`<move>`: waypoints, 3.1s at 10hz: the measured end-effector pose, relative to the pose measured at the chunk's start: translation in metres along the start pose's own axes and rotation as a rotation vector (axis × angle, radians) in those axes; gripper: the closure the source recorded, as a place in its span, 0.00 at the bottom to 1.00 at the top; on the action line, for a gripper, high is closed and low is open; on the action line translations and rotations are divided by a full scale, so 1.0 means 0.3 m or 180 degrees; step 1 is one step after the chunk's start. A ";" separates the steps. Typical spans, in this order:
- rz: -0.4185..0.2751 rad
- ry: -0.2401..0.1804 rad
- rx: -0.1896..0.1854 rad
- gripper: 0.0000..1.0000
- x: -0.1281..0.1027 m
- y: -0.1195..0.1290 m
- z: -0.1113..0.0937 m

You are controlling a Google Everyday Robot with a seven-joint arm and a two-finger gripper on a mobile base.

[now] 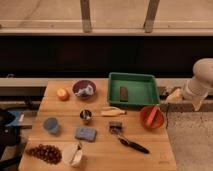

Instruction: Place towel in plastic cup

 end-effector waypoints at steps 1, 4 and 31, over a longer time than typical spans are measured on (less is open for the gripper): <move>-0.0071 0.0014 -0.0005 0.20 -0.013 0.025 0.008; -0.0390 0.0113 0.0002 0.20 -0.048 0.200 0.065; -0.2279 -0.0051 -0.0898 0.20 -0.139 1.580 0.282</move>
